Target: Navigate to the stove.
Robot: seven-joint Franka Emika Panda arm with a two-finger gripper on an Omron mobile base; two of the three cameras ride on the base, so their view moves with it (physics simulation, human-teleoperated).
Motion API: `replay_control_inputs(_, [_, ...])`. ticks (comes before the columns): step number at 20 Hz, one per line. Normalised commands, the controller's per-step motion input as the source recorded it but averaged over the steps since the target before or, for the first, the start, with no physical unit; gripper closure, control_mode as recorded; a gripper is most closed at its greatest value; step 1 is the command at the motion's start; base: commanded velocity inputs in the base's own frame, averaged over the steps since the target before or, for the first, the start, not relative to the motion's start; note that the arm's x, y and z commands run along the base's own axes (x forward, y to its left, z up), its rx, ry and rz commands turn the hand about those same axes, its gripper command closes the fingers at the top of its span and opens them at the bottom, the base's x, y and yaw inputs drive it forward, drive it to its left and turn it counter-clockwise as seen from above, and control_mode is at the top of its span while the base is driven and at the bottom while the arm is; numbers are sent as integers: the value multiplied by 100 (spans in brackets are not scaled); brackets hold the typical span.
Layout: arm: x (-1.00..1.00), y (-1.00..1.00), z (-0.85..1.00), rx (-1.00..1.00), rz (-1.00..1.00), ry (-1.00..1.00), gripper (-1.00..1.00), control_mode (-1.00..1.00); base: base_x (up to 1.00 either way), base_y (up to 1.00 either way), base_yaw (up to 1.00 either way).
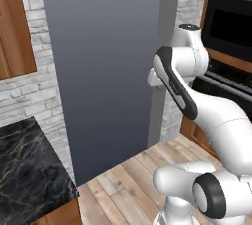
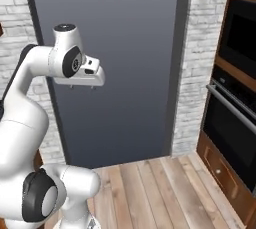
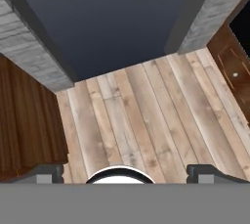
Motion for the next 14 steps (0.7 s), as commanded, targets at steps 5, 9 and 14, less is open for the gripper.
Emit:
replay_control_inputs(5, [0, 0, 0, 0, 0, 0, -100, 100, -69, 0, 4])
replay_control_inputs(9, [0, 0, 0, 0, 0, 0, -100, 100, -4, 21, 1])
replay_control_inputs(14, [0, 0, 0, 0, 0, 0, -100, 100, -38, 96, 1])
